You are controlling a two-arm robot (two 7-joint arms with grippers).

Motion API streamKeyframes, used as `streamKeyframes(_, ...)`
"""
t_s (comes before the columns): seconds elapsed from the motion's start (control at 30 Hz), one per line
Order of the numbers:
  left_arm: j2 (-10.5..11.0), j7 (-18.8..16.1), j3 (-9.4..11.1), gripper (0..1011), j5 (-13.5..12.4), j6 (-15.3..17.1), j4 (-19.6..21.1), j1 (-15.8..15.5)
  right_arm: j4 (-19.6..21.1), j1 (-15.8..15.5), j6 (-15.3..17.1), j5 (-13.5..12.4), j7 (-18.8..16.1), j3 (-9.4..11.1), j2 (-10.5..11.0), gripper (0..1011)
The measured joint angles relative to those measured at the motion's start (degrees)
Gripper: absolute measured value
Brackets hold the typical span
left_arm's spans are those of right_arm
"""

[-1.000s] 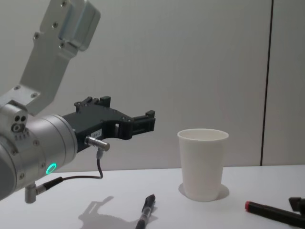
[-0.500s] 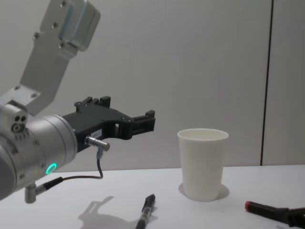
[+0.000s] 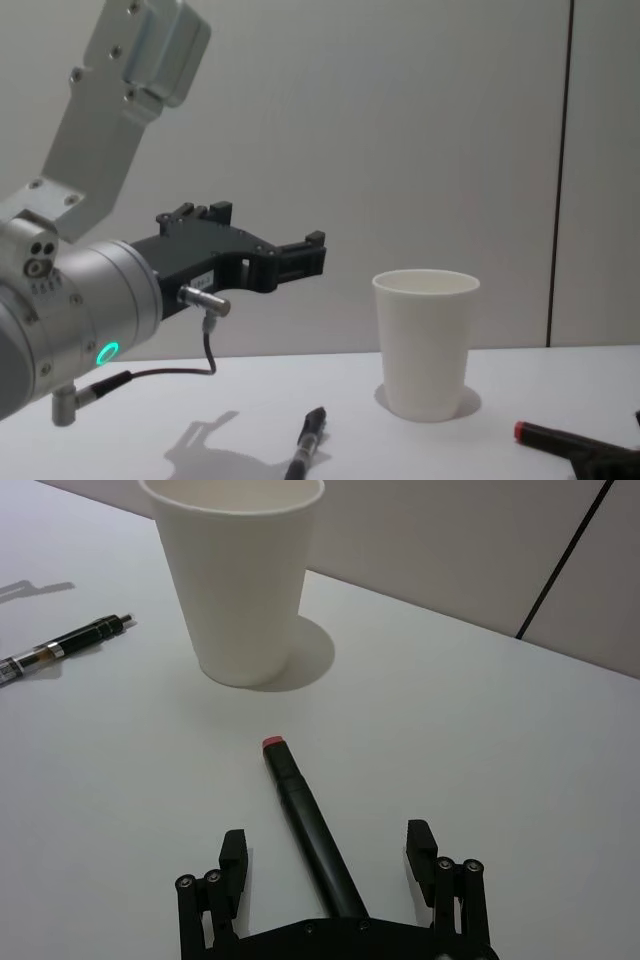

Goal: Place the pen into the pen holder.

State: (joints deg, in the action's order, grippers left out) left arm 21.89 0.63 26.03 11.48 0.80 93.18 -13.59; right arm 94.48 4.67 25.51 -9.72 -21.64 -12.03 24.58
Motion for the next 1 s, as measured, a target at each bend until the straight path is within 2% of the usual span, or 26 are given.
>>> streamKeyframes(0.47, 0.0, 0.0, 0.0, 1001, 0.0, 0.0, 0.0, 0.0, -1.6, -0.6, -1.3, -1.5, 0.0, 0.1, 0.1, 1001)
streamKeyframes(1.0, 0.0, 0.0, 0.0, 1001, 0.0, 0.0, 0.0, 0.0, -2.8, -0.7, -1.9, -1.9, 0.2, 0.1, 0.0, 1000)
